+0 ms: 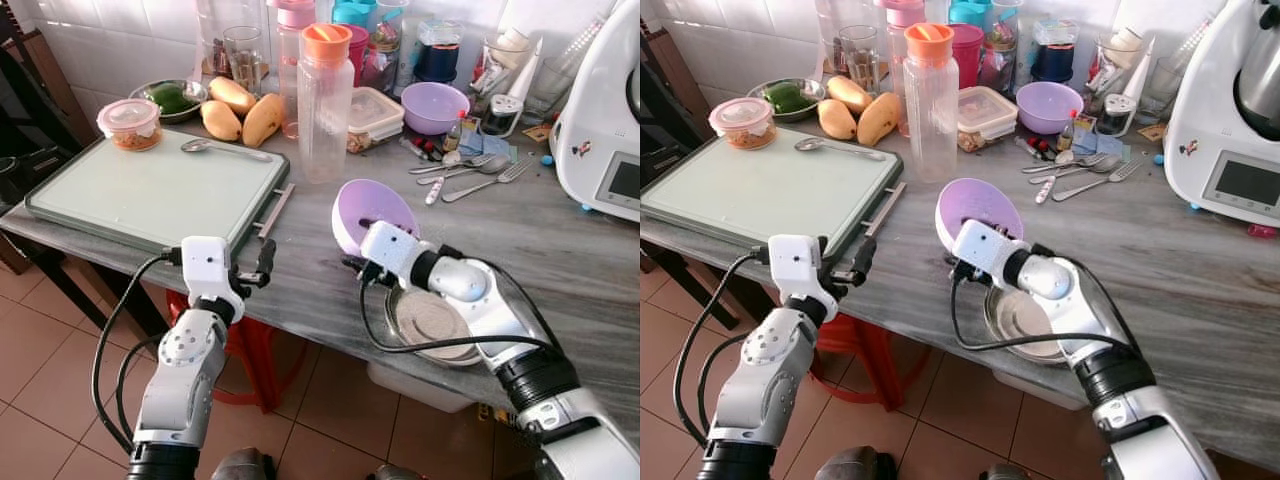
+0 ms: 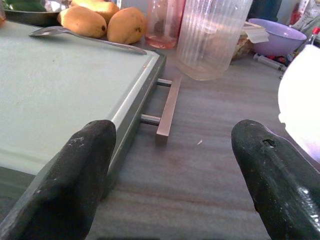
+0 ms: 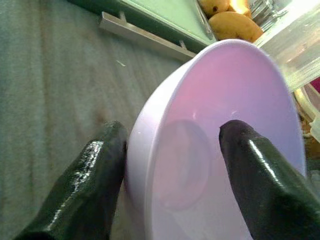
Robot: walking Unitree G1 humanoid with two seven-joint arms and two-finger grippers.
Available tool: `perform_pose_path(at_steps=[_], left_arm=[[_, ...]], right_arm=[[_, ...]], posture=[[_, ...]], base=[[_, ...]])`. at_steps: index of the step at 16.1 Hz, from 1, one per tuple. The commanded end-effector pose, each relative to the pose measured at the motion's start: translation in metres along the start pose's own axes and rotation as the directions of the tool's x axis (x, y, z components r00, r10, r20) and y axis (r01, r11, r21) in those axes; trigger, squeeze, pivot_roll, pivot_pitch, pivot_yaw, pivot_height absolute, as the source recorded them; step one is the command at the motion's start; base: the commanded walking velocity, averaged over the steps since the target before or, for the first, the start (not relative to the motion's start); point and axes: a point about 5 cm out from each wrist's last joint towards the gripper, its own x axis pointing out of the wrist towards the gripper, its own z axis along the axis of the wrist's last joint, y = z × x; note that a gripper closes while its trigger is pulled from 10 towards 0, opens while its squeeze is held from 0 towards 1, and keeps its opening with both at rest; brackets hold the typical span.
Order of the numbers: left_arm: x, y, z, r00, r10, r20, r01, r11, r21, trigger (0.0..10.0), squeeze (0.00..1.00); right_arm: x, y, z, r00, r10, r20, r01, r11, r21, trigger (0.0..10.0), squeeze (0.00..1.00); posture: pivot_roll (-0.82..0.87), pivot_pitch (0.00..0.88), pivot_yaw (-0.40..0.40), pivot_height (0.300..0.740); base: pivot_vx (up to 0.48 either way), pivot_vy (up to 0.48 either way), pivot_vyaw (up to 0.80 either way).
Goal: Setting the table
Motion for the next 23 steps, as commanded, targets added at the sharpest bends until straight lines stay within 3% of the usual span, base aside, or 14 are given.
perform_pose_path(at_steps=[1,7,12,14,15,18,23], left_arm=[[0.002,0.000,0.000,1.000,-0.012,-0.008,0.012,1.000,0.011,10.0,0.00],[0.002,0.000,-0.001,1.000,-0.011,-0.012,0.012,1.000,0.011,10.0,0.00],[0.003,0.001,-0.001,1.000,-0.011,-0.010,0.011,1.000,0.013,10.0,0.00],[0.005,0.000,-0.001,1.000,-0.015,-0.008,0.015,1.000,0.013,10.0,0.00],[0.005,0.000,0.000,1.000,-0.017,-0.007,0.017,1.000,0.013,10.0,0.00],[0.007,0.000,0.001,1.000,-0.018,-0.001,0.018,1.000,0.014,10.0,0.00],[0.008,0.000,0.001,1.000,-0.021,0.004,0.021,1.000,0.015,10.0,0.00]], right_arm=[[-0.001,-0.007,0.001,1.000,-0.018,0.004,0.018,1.000,-0.007,10.0,1.00],[-0.008,-0.010,0.005,1.000,-0.014,0.021,0.014,1.000,-0.009,10.0,1.00],[-0.022,-0.016,0.020,0.987,-0.135,0.086,0.138,0.990,-0.027,10.0,1.00],[-0.027,-0.017,0.021,0.973,-0.212,0.093,0.215,0.976,-0.018,10.0,1.00],[-0.030,-0.019,0.020,0.956,-0.281,0.087,0.279,0.960,0.035,10.0,1.00],[-0.039,-0.023,0.025,0.881,-0.464,0.092,0.455,0.885,0.099,10.0,1.00],[-0.039,-0.013,0.026,0.874,-0.480,0.075,0.465,0.872,0.155,10.0,1.00]], posture=[[-0.01,0.000,0.024,0.740],[-0.01,0.000,0.022,0.740],[-0.02,0.000,0.026,0.740],[-0.02,0.000,0.030,0.740],[-0.03,0.000,0.029,0.740],[-0.03,0.000,0.029,0.740],[-0.02,0.000,0.030,0.740]], base=[[0.000,0.000,0.00],[0.000,0.000,0.00],[0.000,0.000,0.00],[0.000,0.000,0.00],[0.000,0.000,0.00],[0.000,0.000,0.00],[0.000,0.000,0.00]])
